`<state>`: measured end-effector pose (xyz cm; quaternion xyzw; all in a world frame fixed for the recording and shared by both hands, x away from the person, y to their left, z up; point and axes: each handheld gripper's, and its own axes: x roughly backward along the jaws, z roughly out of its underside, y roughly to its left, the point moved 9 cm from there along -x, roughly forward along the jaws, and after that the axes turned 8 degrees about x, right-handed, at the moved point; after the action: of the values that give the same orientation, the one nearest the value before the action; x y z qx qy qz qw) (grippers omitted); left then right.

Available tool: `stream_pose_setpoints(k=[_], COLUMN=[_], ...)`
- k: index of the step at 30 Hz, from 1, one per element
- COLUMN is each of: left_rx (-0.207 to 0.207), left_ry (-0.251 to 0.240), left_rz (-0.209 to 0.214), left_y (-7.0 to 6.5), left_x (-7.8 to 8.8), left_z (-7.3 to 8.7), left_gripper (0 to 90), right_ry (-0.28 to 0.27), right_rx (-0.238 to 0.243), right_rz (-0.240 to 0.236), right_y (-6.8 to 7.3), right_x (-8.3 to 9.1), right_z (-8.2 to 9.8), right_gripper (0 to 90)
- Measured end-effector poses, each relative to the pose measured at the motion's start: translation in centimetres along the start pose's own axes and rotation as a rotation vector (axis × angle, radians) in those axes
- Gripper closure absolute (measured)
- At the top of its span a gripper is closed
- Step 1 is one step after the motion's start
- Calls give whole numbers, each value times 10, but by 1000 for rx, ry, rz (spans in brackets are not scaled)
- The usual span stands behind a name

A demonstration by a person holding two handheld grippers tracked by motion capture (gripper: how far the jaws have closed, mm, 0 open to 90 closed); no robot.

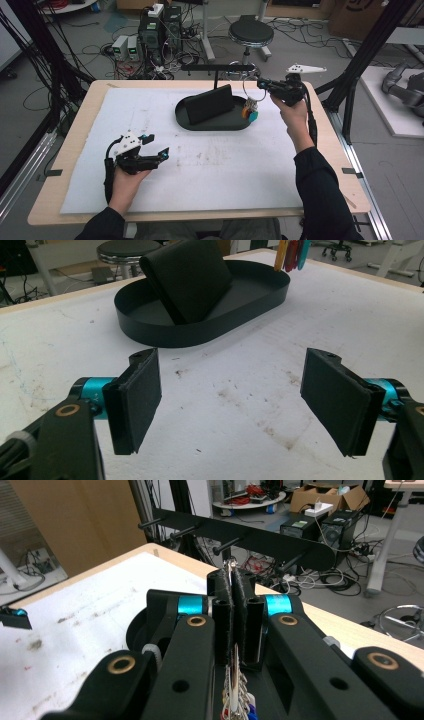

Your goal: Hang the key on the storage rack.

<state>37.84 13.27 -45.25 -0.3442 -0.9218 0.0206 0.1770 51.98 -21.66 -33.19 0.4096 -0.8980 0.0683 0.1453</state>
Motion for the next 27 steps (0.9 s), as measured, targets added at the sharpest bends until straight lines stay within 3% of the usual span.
stream_pose_setpoints(k=[9, 15, 27], left_rx=[4, 5, 9], left_ry=[0, 3, 4], left_rz=[0, -1, -4], left_y=[1, 3, 4], left_x=[1, 2, 2], left_z=[1, 2, 3], left_gripper=[244, 244, 244], right_ry=[-1, 22, 1], right_rx=[-31, -49, -92], right_rz=[22, 35, 60], right_y=[-11, -18, -31], right_x=[-14, -22, -30], right_z=[-5, 2, 7], right_gripper=[878, 878, 877])
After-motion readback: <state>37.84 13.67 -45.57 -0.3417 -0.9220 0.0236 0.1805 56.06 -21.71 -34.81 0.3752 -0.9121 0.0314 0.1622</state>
